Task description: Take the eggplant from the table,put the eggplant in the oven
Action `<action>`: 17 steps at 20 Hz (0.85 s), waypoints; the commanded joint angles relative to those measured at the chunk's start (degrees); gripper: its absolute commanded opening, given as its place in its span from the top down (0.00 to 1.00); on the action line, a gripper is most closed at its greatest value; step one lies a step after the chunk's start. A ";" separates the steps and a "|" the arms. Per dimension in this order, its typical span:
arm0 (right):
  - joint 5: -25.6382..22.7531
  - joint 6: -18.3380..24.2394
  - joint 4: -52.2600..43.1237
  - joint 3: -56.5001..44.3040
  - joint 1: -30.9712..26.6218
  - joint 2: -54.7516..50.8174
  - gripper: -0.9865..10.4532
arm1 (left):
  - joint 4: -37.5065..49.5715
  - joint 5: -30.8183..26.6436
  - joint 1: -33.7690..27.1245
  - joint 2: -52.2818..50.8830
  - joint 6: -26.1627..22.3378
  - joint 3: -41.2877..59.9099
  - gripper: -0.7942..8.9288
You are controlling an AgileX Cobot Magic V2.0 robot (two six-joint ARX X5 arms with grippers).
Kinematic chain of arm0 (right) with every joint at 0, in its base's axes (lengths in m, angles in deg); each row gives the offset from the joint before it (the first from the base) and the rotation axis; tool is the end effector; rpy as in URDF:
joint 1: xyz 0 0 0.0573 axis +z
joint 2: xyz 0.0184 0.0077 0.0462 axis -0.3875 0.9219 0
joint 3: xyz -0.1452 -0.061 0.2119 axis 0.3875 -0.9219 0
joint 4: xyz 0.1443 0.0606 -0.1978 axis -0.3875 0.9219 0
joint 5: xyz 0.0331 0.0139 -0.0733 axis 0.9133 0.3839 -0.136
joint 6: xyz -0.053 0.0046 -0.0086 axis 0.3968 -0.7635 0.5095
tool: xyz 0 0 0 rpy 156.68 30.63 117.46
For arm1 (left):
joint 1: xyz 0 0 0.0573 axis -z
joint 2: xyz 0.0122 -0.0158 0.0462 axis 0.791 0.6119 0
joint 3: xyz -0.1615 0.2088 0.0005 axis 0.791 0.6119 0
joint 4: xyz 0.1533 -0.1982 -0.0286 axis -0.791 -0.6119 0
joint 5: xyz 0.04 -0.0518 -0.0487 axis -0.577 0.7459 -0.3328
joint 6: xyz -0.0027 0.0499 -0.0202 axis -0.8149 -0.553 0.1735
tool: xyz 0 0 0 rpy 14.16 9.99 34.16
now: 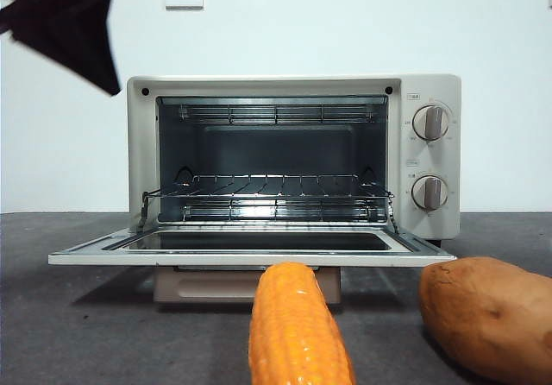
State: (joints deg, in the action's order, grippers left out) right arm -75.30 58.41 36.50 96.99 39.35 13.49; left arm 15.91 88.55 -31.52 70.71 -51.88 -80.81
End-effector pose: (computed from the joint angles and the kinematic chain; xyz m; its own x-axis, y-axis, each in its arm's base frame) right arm 0.0964 0.1649 0.4054 0.5308 0.4056 -0.7442 -0.7714 0.5949 -0.2259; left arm 0.2354 -0.0942 0.3011 0.6015 -0.3981 -0.6926 0.4065 0.8989 -0.1636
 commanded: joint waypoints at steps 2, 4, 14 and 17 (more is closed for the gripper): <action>-5.62 9.79 -4.42 1.07 0.52 6.73 0.78 | 8.72 7.04 -5.77 -1.68 5.60 8.59 0.91; -6.88 13.57 -7.89 1.07 -0.33 10.86 0.78 | 11.98 10.19 -9.16 -1.68 6.64 12.35 0.91; -14.38 30.91 -33.81 1.07 -5.84 33.75 0.78 | 15.74 10.47 -17.92 -1.68 7.19 16.63 0.91; -20.28 36.70 -40.54 1.07 -6.71 39.39 0.78 | 15.78 10.69 -17.90 -1.68 7.17 16.63 0.91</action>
State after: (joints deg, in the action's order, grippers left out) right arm -95.17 92.09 -3.63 96.99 31.97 52.11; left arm 31.01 99.06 -49.42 68.57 -44.75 -63.93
